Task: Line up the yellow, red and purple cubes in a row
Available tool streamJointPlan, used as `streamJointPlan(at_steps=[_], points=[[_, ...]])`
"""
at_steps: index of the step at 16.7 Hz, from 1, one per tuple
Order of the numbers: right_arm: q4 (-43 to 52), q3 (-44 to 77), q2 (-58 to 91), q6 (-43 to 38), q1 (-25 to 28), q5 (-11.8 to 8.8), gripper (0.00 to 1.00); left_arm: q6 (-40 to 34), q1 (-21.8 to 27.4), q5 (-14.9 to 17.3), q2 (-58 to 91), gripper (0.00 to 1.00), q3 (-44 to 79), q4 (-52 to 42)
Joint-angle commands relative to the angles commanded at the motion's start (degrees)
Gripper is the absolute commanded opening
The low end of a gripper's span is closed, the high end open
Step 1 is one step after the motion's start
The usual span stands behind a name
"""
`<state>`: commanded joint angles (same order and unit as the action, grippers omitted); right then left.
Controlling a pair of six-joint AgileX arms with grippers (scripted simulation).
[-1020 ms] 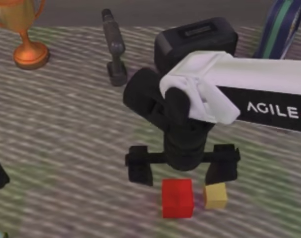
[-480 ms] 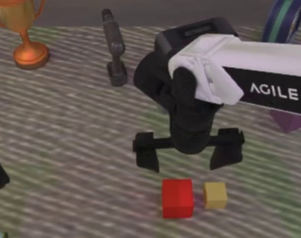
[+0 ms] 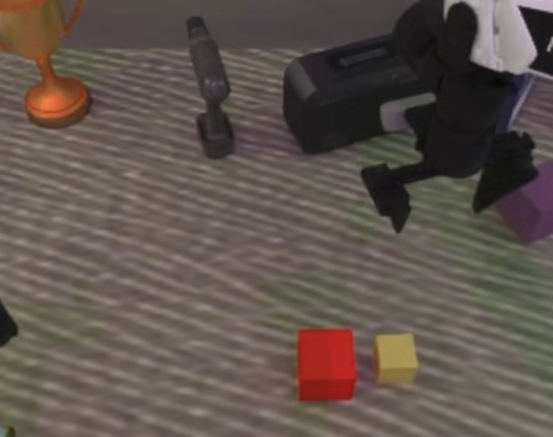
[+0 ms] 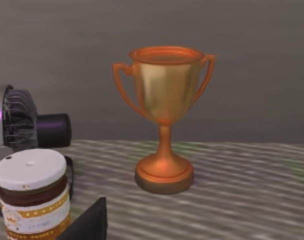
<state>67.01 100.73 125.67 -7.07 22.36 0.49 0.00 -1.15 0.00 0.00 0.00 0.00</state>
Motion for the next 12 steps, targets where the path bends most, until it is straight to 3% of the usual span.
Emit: streamJointPlan(at_steps=[3, 6, 9, 12], points=[[1.6, 4.4, 2.8, 14.1, -9.1, -0.1, 1.00, 0.0, 0.0, 0.0, 0.0, 1.00, 0.0, 0.0], [2.5, 7.8, 4.4, 23.3, -16.2, -0.2, 1.00, 0.0, 0.0, 0.0, 0.0, 1.00, 0.0, 0.0], [2.6, 9.4, 4.8, 26.9, -19.4, -0.3, 1.00, 0.0, 0.0, 0.0, 0.0, 1.00, 0.0, 0.0], [2.6, 9.4, 4.8, 26.9, -19.5, -0.3, 1.00, 0.0, 0.0, 0.0, 0.0, 1.00, 0.0, 0.0]])
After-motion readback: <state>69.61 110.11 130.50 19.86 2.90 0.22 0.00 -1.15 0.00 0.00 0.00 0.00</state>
